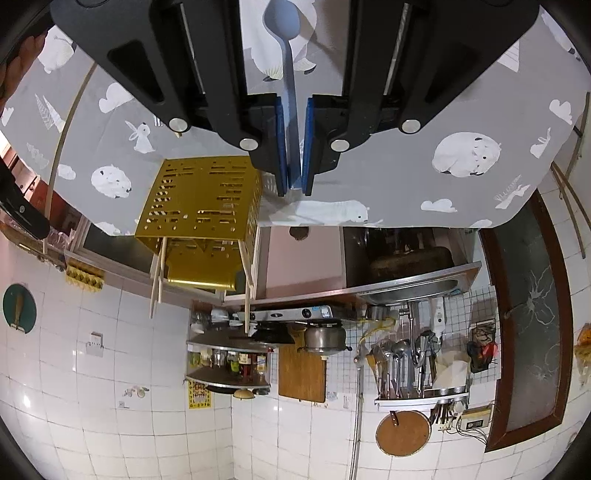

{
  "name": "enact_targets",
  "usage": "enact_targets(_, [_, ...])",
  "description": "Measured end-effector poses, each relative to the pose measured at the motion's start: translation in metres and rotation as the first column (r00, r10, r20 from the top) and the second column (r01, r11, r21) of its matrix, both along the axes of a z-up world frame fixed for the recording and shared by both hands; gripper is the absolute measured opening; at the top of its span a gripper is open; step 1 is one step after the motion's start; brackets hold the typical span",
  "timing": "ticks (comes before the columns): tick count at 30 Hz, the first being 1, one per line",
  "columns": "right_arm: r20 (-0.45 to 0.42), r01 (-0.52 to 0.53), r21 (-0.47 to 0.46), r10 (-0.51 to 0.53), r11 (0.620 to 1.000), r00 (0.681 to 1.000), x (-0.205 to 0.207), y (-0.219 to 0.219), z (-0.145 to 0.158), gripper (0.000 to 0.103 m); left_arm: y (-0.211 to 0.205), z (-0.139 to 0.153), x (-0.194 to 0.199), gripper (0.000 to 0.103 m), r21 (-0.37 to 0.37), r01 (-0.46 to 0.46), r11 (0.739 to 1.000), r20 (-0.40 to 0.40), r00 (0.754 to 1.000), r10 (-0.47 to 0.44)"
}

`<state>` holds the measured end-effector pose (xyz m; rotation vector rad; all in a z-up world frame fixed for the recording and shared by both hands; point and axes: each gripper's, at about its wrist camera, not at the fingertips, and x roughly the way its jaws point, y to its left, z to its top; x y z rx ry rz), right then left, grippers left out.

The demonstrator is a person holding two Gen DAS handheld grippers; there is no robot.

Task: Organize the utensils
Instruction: 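Lift the chopstick and blue spoon and carry them above the yellow holder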

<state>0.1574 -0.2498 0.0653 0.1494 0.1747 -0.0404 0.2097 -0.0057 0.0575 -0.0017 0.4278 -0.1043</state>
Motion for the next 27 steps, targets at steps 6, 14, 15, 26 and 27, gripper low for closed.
enact_targets(6, [0.045,0.009,-0.006,-0.008,1.000,0.999,-0.011,-0.001,0.006,0.005,0.004,0.005,-0.004,0.006,-0.019,-0.003,1.000,0.016,1.000,0.003])
enact_targets(14, [0.075,0.017,-0.009,-0.016,1.000,0.997,-0.018,-0.004,0.011,0.005,0.005,0.009,-0.008,0.006,-0.030,0.003,1.000,0.035,0.999,-0.001])
enact_targets(15, [0.077,0.018,-0.010,-0.017,1.000,0.997,-0.018,-0.005,0.011,0.005,0.005,0.009,-0.008,0.006,-0.032,0.003,0.999,0.036,0.999,-0.001])
enact_targets(26, [0.084,0.022,-0.014,-0.021,1.000,0.996,-0.021,-0.005,0.012,0.005,0.004,0.010,-0.009,0.006,-0.023,0.008,1.000,0.043,0.999,-0.007])
enact_targets(27, [0.083,0.021,-0.015,-0.019,1.000,0.996,-0.020,-0.005,0.012,0.005,0.004,0.011,-0.009,0.006,-0.024,0.009,1.000,0.041,0.999,-0.008])
